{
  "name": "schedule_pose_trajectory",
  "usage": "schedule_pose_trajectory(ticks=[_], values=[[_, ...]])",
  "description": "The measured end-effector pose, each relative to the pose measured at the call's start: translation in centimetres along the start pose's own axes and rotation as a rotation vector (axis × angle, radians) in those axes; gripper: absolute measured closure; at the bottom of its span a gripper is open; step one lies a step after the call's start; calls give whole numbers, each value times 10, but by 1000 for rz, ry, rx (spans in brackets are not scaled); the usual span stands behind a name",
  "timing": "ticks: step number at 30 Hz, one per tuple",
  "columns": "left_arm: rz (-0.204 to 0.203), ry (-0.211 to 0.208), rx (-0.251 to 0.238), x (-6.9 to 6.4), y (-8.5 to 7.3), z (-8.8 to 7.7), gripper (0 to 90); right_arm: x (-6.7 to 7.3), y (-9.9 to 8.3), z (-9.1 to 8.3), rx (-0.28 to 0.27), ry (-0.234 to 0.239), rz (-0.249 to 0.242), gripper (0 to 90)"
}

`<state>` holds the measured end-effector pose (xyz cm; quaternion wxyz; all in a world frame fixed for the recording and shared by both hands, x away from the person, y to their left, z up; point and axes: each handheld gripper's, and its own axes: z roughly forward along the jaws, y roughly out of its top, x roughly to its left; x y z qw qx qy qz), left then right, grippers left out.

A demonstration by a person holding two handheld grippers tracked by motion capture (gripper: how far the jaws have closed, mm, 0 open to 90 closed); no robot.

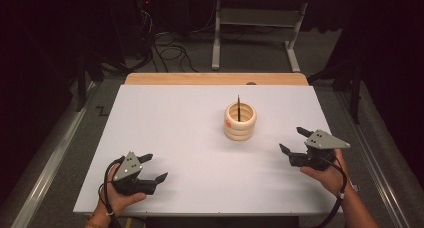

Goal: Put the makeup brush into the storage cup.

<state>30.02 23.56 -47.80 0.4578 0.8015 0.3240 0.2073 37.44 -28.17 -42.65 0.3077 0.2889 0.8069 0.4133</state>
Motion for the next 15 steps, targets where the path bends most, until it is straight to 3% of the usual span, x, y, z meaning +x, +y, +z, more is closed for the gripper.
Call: schedule_pose_trajectory(ticks=[15], values=[[4, 3, -1, 0, 1, 0, 207, 6, -18, -19, -47, 9, 41, 223]])
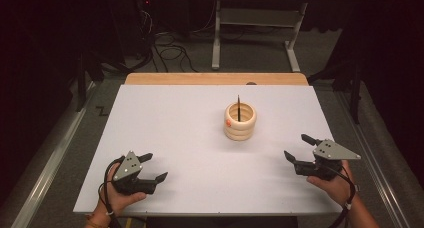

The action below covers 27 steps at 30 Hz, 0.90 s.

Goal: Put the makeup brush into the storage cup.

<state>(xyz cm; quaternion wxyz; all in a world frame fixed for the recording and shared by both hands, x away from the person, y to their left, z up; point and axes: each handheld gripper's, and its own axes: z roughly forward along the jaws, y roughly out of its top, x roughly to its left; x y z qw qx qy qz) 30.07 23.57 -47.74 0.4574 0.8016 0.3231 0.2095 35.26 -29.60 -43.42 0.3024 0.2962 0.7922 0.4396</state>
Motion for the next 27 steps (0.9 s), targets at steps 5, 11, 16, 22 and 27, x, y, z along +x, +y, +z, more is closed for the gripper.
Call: schedule_pose_trajectory(ticks=[5, 11, 16, 22, 27], values=[[-1, 2, -1, 1, 0, 0, 207, -1, -7, -7, 4, -1, -6, 223], [2, 2, 2, 1, 0, 0, 207, 0, -14, -13, 11, -8, -5, 223], [-4, 1, 3, 1, 0, 1, 207, -1, -23, -18, 7, -29, -5, 222], [2, 0, 7, -1, 1, 1, 207, -2, -36, -26, 7, -48, 14, 218], [6, 1, 7, -1, 1, 1, 206, -5, -47, -34, 7, -70, 48, 173]])
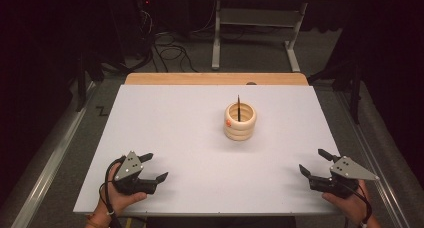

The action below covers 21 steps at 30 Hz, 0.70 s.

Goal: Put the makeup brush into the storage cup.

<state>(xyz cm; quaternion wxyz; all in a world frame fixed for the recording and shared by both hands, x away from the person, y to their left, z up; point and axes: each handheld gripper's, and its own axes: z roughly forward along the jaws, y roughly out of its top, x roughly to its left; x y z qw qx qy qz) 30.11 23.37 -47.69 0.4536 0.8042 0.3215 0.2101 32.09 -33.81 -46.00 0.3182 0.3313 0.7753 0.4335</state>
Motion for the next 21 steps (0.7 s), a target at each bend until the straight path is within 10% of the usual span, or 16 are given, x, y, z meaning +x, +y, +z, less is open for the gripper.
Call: schedule_pose_trajectory(ticks=[21], values=[[17, 7, -8, -2, 0, -4, 207, -3, -17, -10, -12, -55, 60, 162]])
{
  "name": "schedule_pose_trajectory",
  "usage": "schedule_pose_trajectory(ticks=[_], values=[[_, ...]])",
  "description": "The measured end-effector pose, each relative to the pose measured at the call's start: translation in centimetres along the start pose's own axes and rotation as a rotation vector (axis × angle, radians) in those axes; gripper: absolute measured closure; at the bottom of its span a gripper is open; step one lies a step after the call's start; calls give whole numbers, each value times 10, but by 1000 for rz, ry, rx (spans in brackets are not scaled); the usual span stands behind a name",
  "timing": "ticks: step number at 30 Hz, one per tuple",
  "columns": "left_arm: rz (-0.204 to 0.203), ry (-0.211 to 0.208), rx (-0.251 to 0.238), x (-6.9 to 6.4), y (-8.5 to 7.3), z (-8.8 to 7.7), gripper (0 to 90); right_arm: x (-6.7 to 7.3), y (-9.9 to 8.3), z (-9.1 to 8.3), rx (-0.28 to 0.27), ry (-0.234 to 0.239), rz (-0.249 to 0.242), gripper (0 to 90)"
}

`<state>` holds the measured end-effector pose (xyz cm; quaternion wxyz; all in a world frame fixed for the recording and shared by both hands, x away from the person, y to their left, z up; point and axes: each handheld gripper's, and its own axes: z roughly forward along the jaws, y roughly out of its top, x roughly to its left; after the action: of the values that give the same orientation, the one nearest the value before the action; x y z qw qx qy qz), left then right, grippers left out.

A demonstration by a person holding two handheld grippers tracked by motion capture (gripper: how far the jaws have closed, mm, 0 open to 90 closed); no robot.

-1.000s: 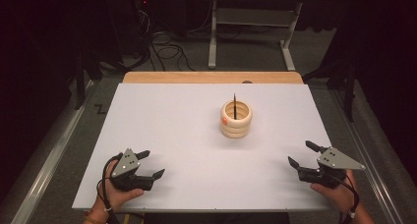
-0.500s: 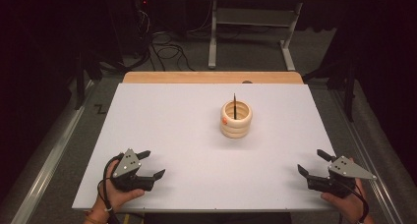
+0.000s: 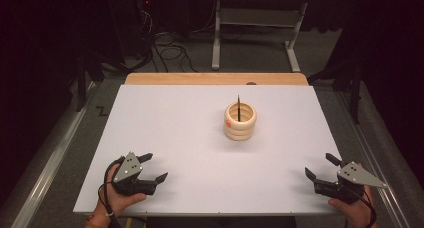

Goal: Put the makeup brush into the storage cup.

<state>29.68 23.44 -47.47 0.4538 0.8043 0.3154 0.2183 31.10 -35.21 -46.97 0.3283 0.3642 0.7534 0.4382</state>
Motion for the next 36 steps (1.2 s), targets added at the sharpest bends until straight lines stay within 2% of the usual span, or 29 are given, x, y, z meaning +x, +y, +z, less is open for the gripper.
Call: schedule_pose_trajectory(ticks=[13, 20, 36], values=[[-3, -1, 1, 1, 0, 0, 207, -4, 4, 0, 4, -21, 6, 162], [-5, 1, 1, 1, 0, -1, 207, -5, 6, 1, 0, -17, -5, 162], [-8, 5, -3, 1, 0, -1, 207, -5, 8, -1, 2, -25, 6, 162]])
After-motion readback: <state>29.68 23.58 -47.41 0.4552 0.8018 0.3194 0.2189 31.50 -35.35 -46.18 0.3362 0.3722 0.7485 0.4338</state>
